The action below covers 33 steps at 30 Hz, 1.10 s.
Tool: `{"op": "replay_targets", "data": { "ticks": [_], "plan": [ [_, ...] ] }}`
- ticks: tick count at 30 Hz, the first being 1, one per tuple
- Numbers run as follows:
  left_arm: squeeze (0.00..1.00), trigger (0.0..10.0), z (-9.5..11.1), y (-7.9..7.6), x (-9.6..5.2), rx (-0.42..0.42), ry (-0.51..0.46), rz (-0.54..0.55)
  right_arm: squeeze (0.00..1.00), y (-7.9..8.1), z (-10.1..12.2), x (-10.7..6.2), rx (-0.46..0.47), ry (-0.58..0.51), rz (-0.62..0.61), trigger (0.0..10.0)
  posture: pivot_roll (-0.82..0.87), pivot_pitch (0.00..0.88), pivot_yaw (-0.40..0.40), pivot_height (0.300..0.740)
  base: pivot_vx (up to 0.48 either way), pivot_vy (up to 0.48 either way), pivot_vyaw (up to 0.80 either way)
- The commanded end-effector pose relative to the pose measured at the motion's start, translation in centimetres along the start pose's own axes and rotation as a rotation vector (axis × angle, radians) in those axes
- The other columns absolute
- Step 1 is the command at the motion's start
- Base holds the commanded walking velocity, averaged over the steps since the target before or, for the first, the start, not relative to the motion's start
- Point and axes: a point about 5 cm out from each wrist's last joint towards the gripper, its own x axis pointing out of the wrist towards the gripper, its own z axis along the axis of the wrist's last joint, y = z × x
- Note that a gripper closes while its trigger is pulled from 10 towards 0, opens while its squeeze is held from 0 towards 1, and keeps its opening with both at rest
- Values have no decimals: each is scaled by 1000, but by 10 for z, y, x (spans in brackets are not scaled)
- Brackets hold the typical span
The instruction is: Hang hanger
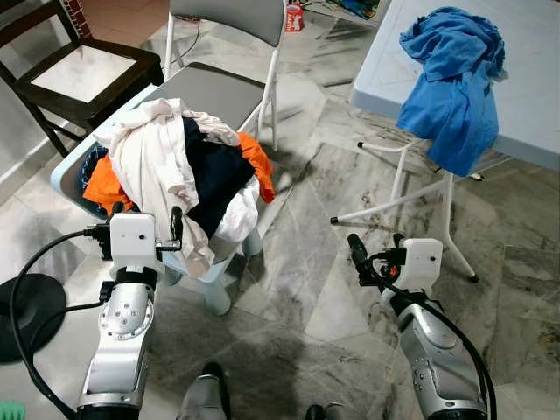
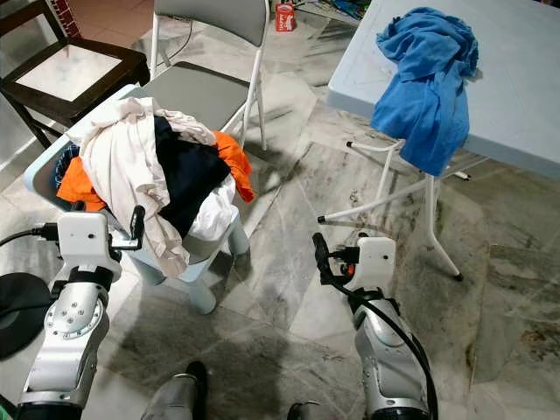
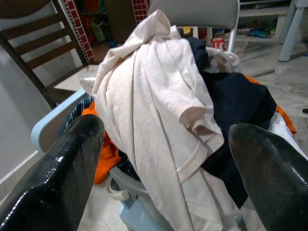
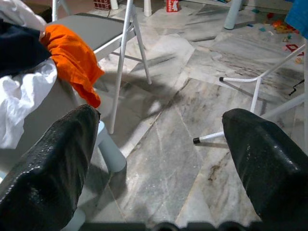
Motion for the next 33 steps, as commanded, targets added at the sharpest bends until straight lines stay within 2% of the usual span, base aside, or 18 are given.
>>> {"op": "replay_targets", "data": {
  "ticks": [1,7,10,17,25,33],
  "plan": [
    [0,10000,-8,-1,-4,1,30,-4,0,-1,-3,-3,-11,20,-3,10000,108,186,-80,740,0,0,0],
    [0,10000,-12,-1,-4,-3,49,-16,0,1,-2,-2,-19,19,-18,10000,104,188,-79,740,0,0,0],
    [0,10000,-16,-13,-4,-25,70,-88,0,-5,-4,-1,-9,26,-66,10000,102,192,-73,740,0,0,0],
    [0,10000,-10,-25,2,-68,52,-174,0,-12,-2,0,6,16,-147,10000,74,192,-41,740,0,0,0],
    [0,10000,-6,-31,11,-88,34,-234,0,-8,-3,-3,3,15,-152,10000,44,186,-26,740,207,0,-638],
    [0,10000,-7,-36,11,-108,35,-255,0,-6,-1,-1,-2,8,-149,10000,41,181,-30,740,369,0,-773]
  ]
}}
